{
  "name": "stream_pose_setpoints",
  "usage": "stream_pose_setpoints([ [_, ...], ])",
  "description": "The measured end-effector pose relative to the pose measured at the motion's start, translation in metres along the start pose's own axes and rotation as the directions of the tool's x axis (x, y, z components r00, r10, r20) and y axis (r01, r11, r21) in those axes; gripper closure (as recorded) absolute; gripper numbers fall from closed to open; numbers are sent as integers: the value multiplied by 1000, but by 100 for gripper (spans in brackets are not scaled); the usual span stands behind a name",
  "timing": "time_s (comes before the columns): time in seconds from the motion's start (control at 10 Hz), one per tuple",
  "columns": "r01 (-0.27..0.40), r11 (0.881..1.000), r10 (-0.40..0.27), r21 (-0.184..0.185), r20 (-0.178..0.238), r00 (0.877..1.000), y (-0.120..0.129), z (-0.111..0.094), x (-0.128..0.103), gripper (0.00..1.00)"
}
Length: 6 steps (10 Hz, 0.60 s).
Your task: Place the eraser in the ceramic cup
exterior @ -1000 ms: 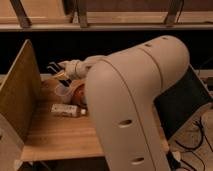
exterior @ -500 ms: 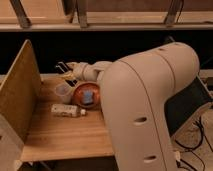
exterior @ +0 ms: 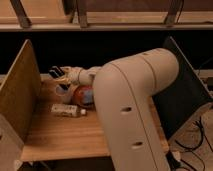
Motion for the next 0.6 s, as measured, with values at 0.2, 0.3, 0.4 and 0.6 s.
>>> stream_pose_setpoints([
  [0.2, -9, 999, 10, -35, 33, 999, 2, 13, 8, 100],
  [0.3, -12, 999, 14, -44, 43, 999, 2, 17, 12, 100],
  [0.4, -12, 999, 13, -43, 43, 999, 2, 17, 12, 96],
  [0.6, -12, 999, 13, -43, 43, 999, 2, 17, 12, 79],
])
